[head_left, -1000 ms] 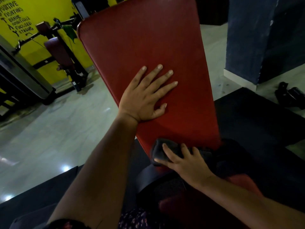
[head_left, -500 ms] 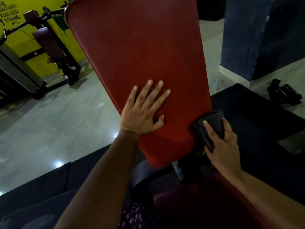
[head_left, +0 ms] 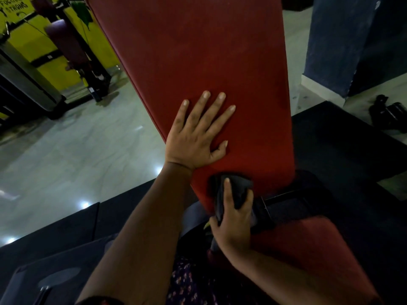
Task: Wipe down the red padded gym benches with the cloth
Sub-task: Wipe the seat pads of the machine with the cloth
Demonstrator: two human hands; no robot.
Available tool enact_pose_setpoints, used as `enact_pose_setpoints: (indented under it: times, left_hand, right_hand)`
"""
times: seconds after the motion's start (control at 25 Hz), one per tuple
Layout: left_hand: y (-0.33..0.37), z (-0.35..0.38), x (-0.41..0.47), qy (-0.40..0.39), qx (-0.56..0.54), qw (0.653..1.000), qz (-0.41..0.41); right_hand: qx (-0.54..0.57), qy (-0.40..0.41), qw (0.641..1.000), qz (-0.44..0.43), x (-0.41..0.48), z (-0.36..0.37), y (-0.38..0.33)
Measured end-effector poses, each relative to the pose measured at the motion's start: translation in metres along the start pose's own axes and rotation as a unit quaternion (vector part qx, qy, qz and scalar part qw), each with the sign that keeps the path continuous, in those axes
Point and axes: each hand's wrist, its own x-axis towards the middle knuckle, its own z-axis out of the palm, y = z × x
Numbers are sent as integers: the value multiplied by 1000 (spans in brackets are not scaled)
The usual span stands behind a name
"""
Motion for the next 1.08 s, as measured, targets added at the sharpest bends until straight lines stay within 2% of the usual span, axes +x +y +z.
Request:
enact_pose_setpoints:
  times: [0.08,0.12,0.2,0.24,0.32,0.44,0.52,0.68,0.8,0.92,1.08]
  left_hand:
    - [0,0,-1,-1,1,1000,-1]
    - [0,0,0,-1,2,1000,-2]
    - [0,-1,1,-4,3,1000,-3]
    - [0,-1,1,-4,3,1000,-4]
    - [1,-1,0,-2,4,1000,-4]
    - [0,-1,-1,-3,10,1000,-1]
    - [0,0,-2,-3,10,1000,-1]
    - [-1,2,-2,4,19,1000,3]
    - [-1,2,-2,3,18,1000,5]
    - [0,2,-2,4,21,1000,1]
    - [0,1,-2,10,22,1000,0]
  right_hand:
    - [-95,-30,990,-98,-4,10,11]
    - [-167,-43,971,-164,0,12,24]
    - [-311,-25,891,-329,12,10,56]
    - [-348,-9,853,-389,18,6,69]
    - [-382,23,813,-439,30,-3,83]
    - [-405,62,786,-463,39,-18,96]
    - [-419,60,775,-470,49,-38,112]
    - [-416,63,817,-395,73,-91,141]
    - [-394,61,877,-268,75,-116,146]
    - [-301,16,949,-89,64,-109,142]
    - [-160,33,986,22,52,-81,124]
